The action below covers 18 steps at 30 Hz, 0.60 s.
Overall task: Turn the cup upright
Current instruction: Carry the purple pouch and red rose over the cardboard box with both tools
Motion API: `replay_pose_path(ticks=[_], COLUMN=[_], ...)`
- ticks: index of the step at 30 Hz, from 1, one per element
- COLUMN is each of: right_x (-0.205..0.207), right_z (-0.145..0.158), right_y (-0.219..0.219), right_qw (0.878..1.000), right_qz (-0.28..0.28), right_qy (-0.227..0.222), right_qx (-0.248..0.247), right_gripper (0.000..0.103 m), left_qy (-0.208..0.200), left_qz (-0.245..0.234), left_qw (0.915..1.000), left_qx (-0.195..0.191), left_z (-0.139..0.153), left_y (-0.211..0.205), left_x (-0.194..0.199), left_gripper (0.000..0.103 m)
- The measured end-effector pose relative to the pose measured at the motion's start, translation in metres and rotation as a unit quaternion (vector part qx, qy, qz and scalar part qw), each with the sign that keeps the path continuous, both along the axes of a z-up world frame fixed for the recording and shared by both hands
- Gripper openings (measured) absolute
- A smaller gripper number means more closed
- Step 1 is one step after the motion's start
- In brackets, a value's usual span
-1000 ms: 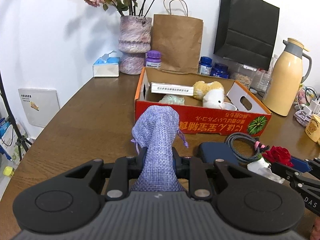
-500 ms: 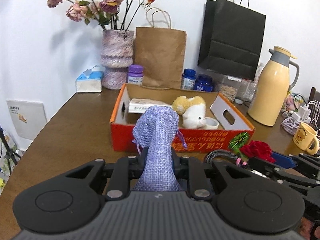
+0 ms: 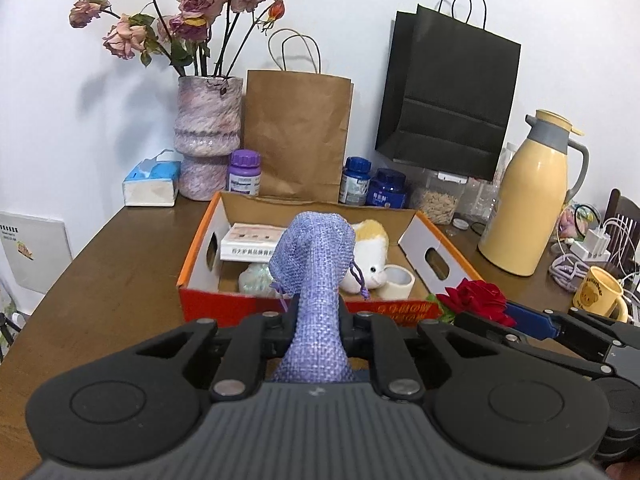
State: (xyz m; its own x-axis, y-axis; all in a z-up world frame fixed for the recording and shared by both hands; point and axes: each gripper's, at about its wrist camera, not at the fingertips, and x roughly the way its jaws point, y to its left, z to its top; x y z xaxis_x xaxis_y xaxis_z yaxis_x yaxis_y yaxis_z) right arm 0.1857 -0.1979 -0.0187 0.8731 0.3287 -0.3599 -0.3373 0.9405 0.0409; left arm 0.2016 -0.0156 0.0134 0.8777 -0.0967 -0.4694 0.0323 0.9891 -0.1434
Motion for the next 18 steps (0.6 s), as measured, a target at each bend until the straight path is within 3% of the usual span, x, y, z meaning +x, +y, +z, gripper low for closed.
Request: replay_pose_path(ticks=[18], right_x=[0.074], right_z=[0.025], right_y=[-0.003], right_qw=[1.0], right_qz=[-0.024], right_qy=[-0.013], right_qx=[0.011], right_gripper=[0.035], left_qy=[-0.018], left_qz=[0.011], left_qw=[0.9997], left_qx=[-0.011], left_z=[0.013], left_y=[-0.02], left_x=[0.065], left_gripper=[0.013])
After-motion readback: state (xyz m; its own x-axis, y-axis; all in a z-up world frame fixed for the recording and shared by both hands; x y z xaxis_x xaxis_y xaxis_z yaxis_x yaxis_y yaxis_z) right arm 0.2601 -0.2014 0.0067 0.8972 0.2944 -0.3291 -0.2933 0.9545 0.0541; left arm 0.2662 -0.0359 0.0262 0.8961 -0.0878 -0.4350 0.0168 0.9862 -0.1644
